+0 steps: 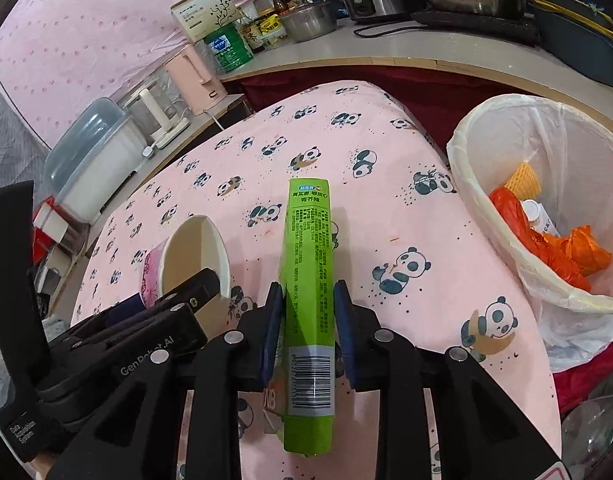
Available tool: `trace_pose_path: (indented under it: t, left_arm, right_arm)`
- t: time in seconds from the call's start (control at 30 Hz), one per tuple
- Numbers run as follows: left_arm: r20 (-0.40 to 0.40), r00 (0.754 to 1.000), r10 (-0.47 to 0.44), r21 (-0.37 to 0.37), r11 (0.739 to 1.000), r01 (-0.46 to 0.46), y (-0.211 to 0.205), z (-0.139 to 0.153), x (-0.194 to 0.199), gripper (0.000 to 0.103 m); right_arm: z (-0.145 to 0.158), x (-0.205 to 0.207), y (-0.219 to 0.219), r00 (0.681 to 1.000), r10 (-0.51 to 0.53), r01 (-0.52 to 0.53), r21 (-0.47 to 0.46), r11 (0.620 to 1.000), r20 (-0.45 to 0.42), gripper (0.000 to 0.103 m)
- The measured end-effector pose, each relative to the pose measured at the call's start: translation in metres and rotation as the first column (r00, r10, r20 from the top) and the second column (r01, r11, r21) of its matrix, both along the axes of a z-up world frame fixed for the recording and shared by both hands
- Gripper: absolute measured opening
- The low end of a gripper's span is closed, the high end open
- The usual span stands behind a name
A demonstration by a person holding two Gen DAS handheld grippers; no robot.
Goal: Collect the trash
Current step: 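Carry the cup and wasabi box over the bin and open both tools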
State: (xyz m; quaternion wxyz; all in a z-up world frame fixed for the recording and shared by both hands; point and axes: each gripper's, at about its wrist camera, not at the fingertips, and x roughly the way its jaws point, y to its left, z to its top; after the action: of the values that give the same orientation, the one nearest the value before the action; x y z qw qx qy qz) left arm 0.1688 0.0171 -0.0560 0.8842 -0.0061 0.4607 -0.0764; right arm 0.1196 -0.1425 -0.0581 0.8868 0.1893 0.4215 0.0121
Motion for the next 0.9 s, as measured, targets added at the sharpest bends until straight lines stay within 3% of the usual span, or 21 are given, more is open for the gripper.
trace_pose_path:
  t: [0.2, 0.3, 0.53, 0.9]
  left_arm:
    - [-0.008, 1.000, 0.021, 0.008, 1.000, -0.021, 0.012, -0.005, 0.001, 0.075]
    - [-0.011, 0.999, 0.041, 0.006, 0.999, -0.041, 0.022, -0.007, 0.004, 0.075]
    - [-0.011, 0.996, 0.087, -0.001, 0.996, -0.087, 0.043, -0.007, 0.004, 0.075]
    - [-0.010, 0.995, 0.100, -0.017, 0.995, -0.101, 0.052, -0.003, -0.001, 0.075]
  right_arm:
    - [-0.010, 0.008, 0.010, 0.999, 0.021, -0.021, -0.011, 1.000, -0.040, 0.030]
    - [-0.016, 0.010, 0.012, 0.998, 0.024, -0.023, 0.016, 1.000, -0.056, 0.043]
    - [-0.017, 0.013, 0.025, 0.997, 0.040, -0.041, -0.010, 0.999, -0.062, 0.057]
    - [-0.016, 0.010, 0.038, 0.998, 0.040, -0.045, -0.117, 0.992, -0.039, 0.051]
